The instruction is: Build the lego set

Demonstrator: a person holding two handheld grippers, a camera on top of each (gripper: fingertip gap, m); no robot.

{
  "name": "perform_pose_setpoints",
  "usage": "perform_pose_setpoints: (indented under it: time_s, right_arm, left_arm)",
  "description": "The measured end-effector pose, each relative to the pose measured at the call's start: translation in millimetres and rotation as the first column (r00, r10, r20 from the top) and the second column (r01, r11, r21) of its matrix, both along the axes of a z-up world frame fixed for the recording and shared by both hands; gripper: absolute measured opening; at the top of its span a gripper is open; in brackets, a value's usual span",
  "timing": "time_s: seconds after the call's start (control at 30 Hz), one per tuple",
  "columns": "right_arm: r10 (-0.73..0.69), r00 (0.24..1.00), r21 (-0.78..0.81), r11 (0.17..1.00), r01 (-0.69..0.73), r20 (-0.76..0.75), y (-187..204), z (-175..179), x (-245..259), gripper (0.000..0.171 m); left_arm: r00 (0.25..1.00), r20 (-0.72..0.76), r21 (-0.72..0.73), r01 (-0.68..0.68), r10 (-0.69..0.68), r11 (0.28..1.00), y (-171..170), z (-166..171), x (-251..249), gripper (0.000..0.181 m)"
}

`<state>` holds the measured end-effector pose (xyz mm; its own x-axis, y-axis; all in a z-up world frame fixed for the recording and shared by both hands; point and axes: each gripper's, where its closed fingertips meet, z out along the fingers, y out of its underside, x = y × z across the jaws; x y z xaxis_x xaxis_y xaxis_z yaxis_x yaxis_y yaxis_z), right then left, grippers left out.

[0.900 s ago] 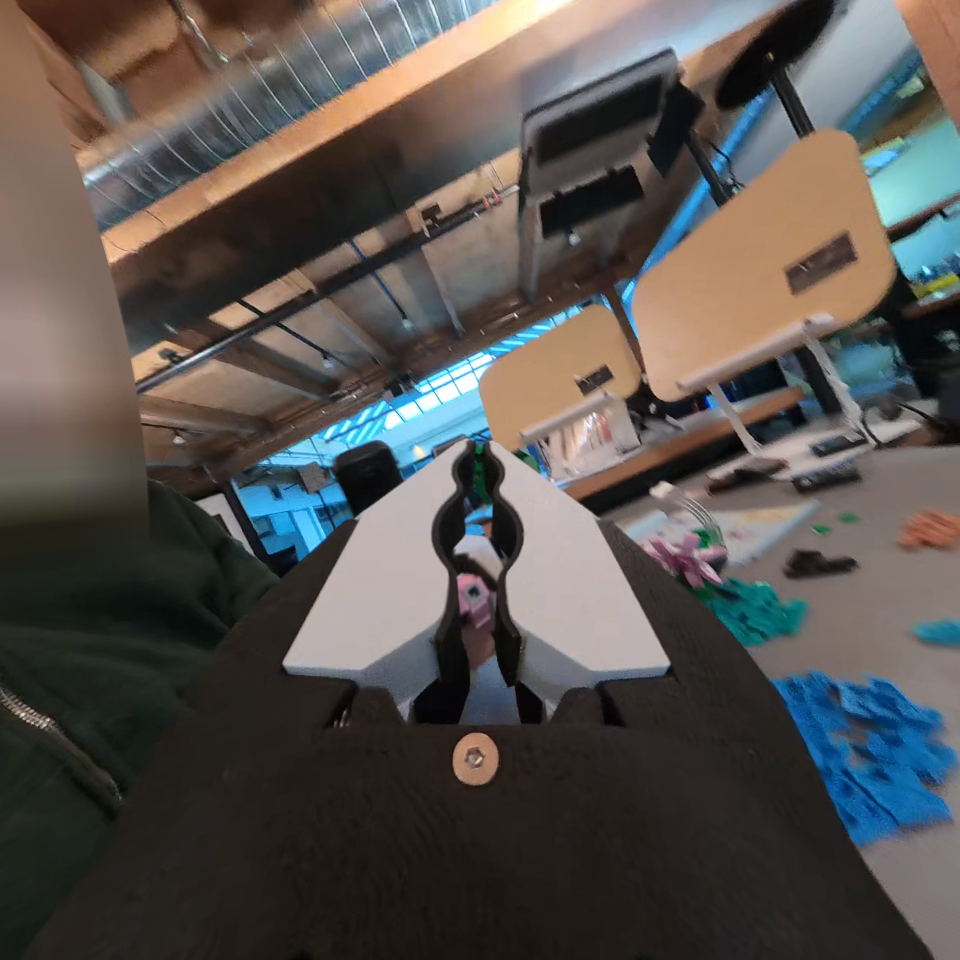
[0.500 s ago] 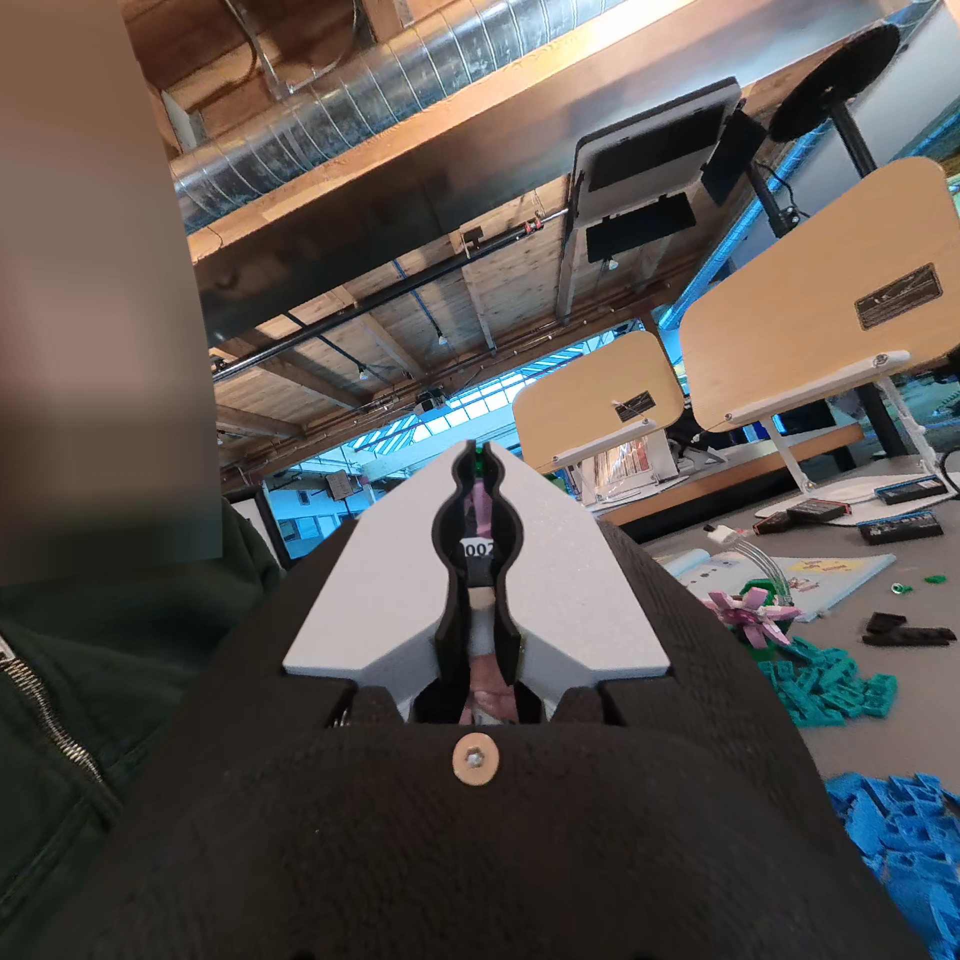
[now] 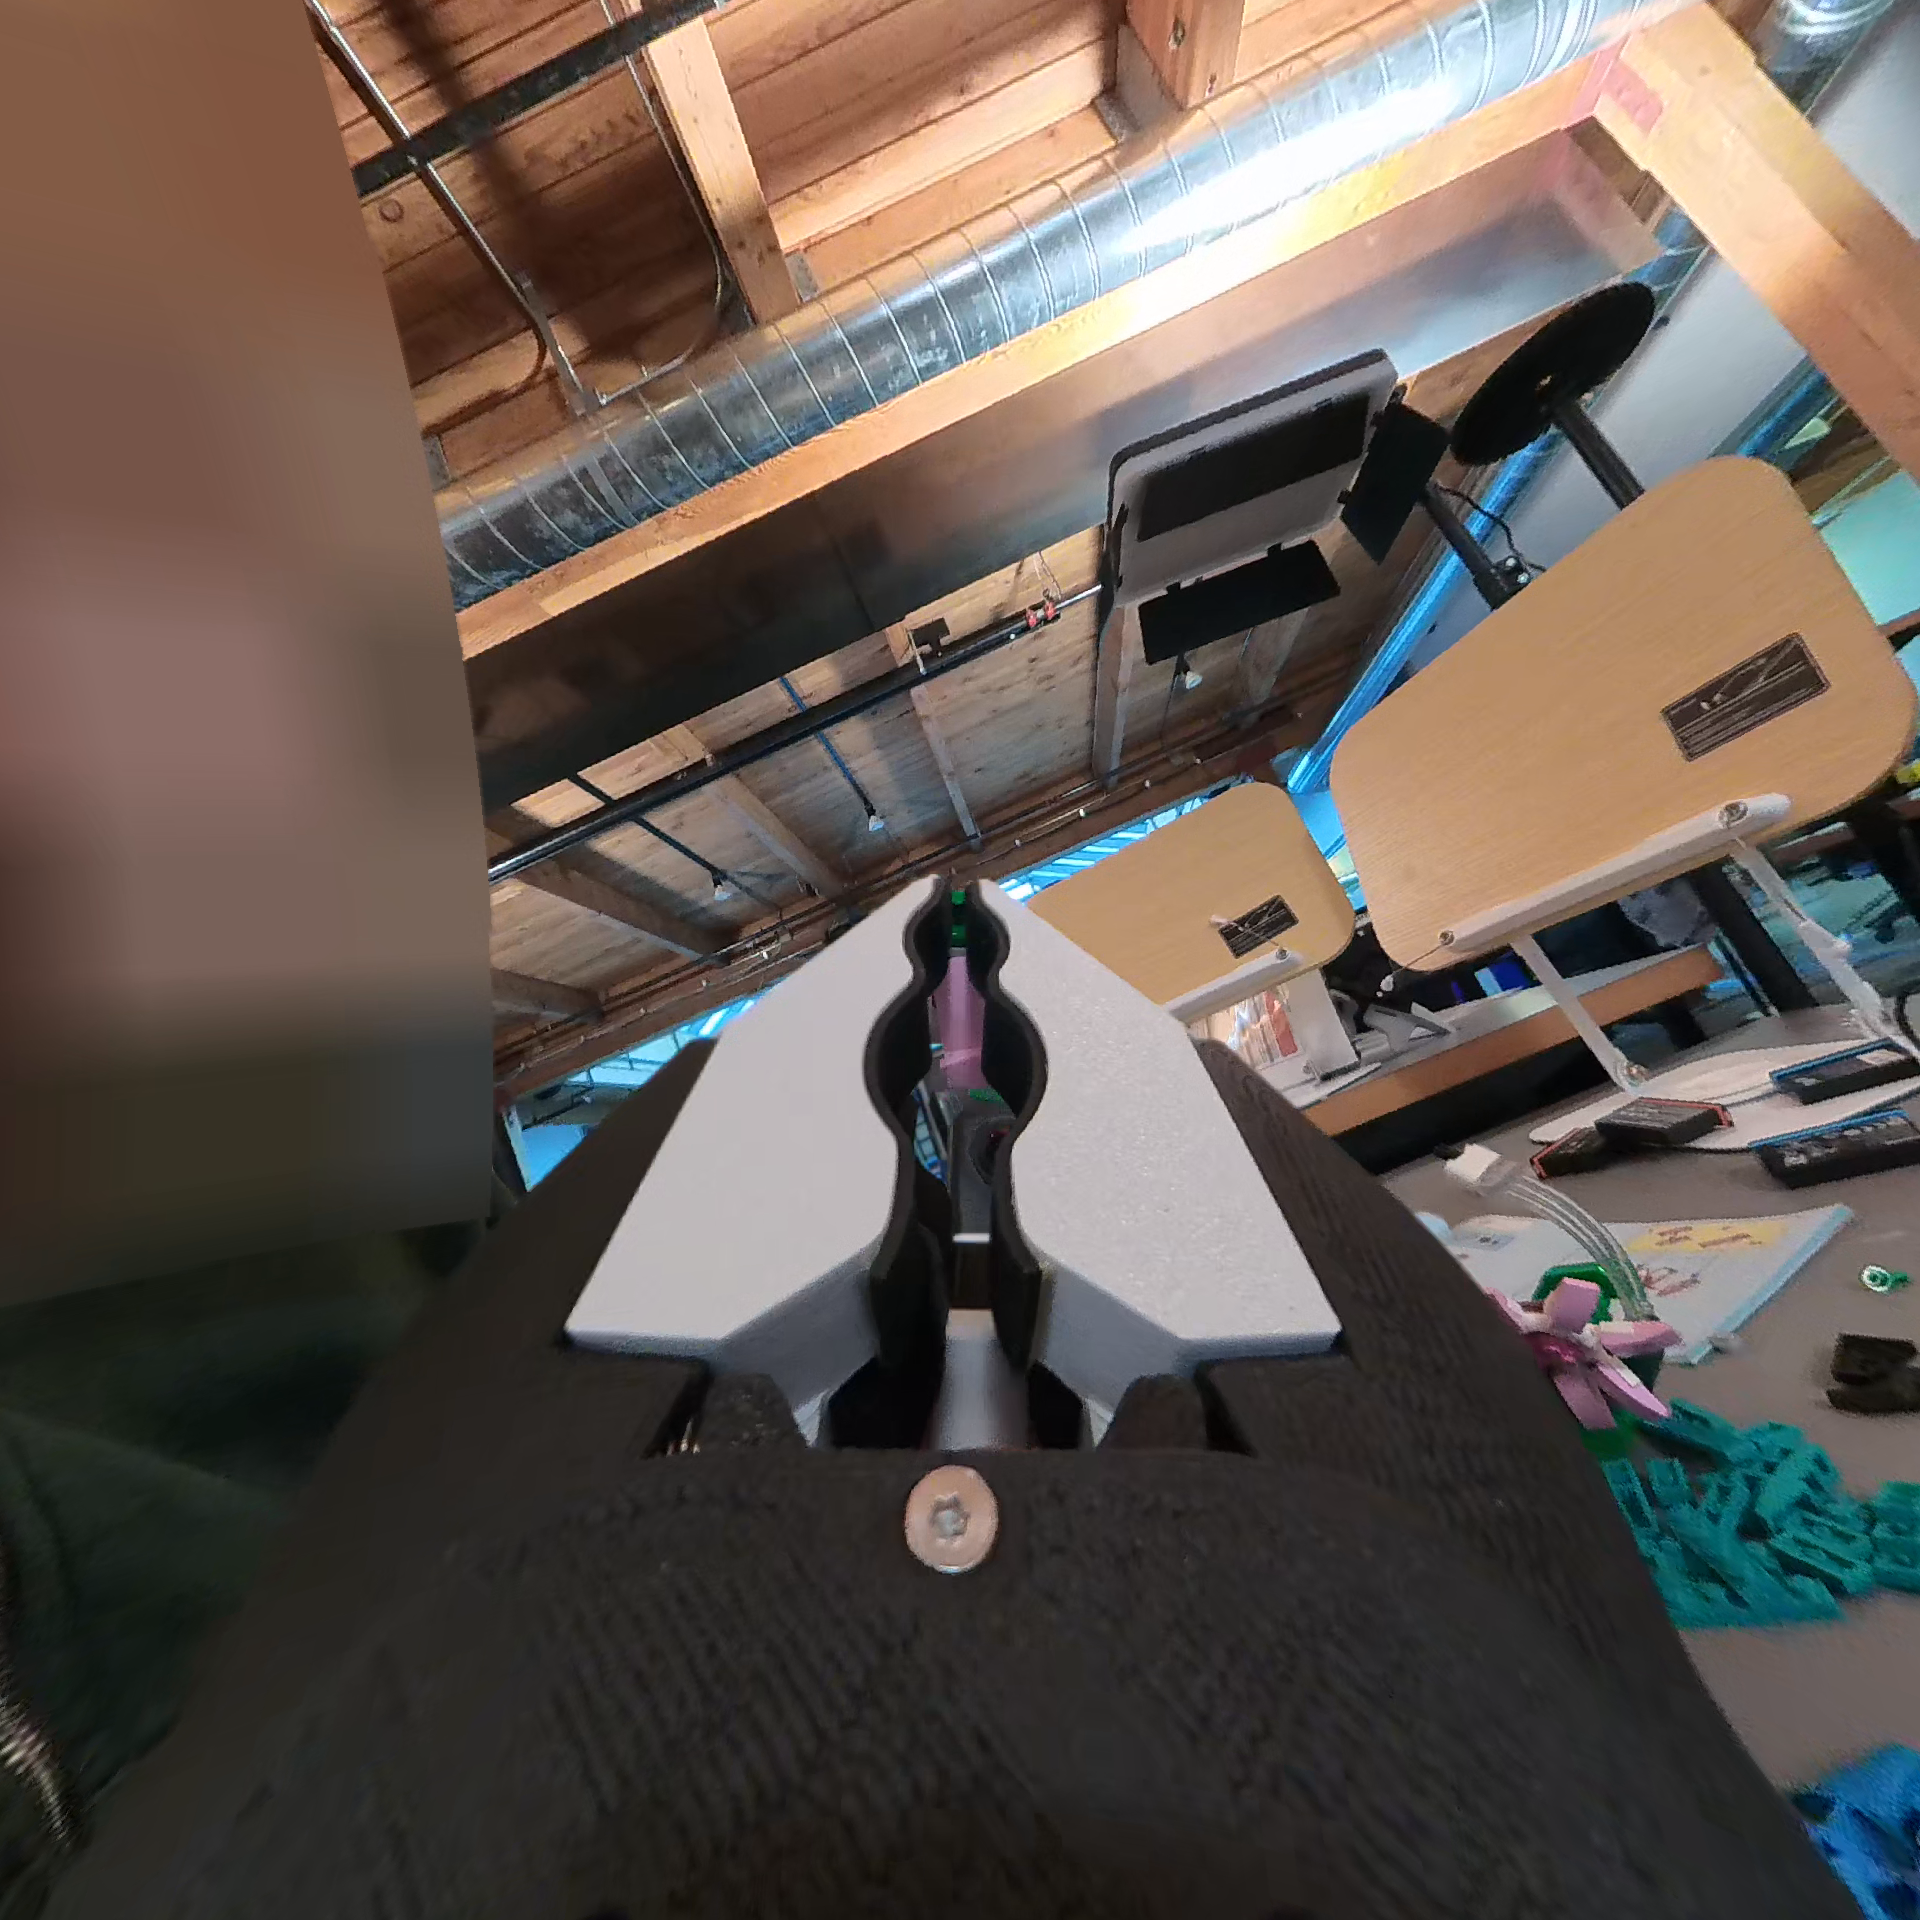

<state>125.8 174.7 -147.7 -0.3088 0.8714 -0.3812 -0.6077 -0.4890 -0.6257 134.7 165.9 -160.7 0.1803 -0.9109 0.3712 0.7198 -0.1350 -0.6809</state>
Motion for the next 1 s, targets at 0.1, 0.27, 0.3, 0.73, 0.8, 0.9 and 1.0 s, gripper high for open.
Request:
perform_pose_setpoints:
  time_s: [0.1,0.27,0.3,0.73,0.8,0.9,1.0]
  right_arm:
    - [-0.007,1.0,-0.01,1.0,0.007,-0.019,-0.3,1.0,-3.1,0.001]
    - [-0.031,0.999,0.004,0.999,0.031,-0.003,-0.6,-0.7,-6.3,0.001]
    - [-0.034,0.999,0.004,0.999,0.034,-0.002,-0.3,-1.1,-6.4,0.001]
    - [-0.095,0.994,0.012,0.995,0.096,-0.055,-1.8,-1.6,-8.3,0.0]
    - [-0.127,0.991,0.039,0.991,0.129,-0.044,-3.3,-1.8,-9.0,0.001]
    - [-0.116,0.992,0.02,0.993,0.117,-0.054,-1.3,-3.2,-7.6,0.001]
    - [-0.107,0.993,0.021,0.994,0.108,-0.047,-1.5,-3.7,-8.2,0.001]
  left_arm:
    - [1.0,0.027,0.0,0.005,-0.005,1.0,-0.4,0.5,-1.8,0.025]
    - [0.998,0.062,-0.014,0.024,-0.023,1.0,-0.6,-0.7,-4.6,0.025]
    - [0.998,0.064,-0.017,0.025,-0.024,1.0,-0.2,-0.9,-5.1,0.025]
    - [0.991,0.117,-0.039,0.075,-0.07,0.996,-1.1,-3.6,-0.1,0.025]
    - [0.99,0.122,-0.042,0.074,-0.068,0.996,-1.2,-3.6,0.4,0.025]
    - [0.991,0.115,-0.046,0.08,-0.074,0.996,-0.6,-4.3,1.7,0.025]
    - [0.991,0.114,-0.047,0.08,-0.075,0.996,-0.4,-4.9,1.1,0.025]
